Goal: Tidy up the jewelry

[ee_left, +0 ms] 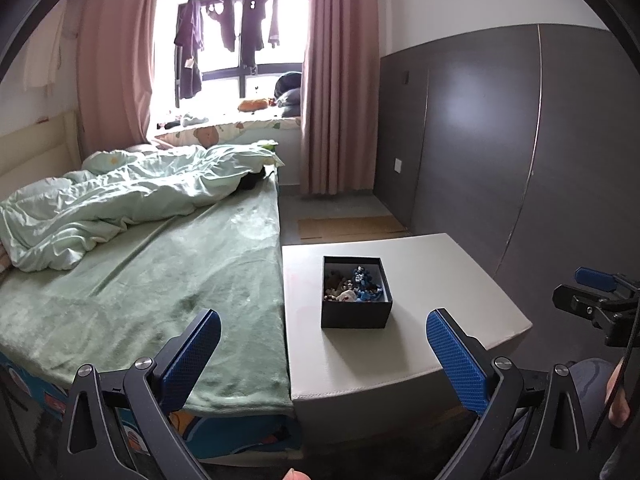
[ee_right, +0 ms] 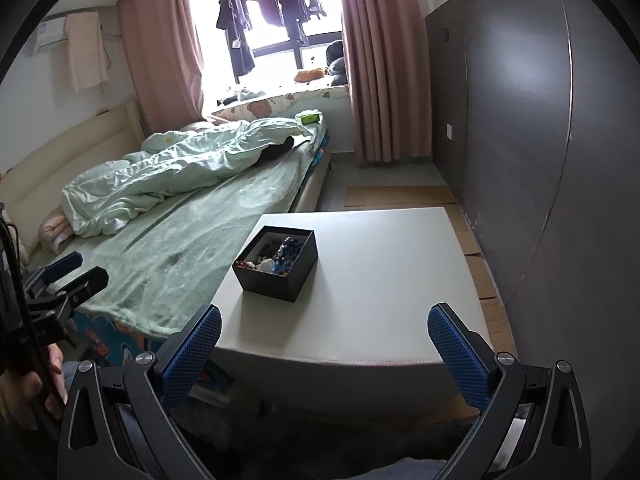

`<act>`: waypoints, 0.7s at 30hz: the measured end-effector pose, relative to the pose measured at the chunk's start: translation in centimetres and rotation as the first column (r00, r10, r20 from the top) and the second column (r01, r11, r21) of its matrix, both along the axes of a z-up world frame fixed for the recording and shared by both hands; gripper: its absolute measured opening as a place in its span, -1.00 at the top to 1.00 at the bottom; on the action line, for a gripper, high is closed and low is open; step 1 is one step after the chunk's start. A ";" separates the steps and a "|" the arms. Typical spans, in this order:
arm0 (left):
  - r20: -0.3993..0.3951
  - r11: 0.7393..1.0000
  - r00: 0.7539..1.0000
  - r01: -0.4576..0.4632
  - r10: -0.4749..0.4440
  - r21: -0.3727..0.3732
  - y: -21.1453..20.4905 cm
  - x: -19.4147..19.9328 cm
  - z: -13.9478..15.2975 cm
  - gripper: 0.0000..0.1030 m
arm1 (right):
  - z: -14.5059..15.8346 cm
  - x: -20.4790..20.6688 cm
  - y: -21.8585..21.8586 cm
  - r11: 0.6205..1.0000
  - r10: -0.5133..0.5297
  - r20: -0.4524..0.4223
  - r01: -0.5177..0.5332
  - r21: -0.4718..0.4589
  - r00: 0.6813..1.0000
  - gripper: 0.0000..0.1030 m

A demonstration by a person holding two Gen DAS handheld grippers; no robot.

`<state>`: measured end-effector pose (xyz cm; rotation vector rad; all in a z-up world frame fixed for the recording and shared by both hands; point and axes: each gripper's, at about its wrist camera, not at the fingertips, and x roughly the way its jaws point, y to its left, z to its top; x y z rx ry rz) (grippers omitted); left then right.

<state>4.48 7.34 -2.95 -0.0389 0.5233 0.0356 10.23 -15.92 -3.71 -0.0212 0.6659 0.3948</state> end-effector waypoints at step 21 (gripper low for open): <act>0.006 0.999 1.000 -0.001 0.001 0.049 -0.7 -0.4 0.2 -0.99 | -0.2 0.0 0.4 1.000 -0.001 -0.002 0.001 -0.016 1.000 -1.00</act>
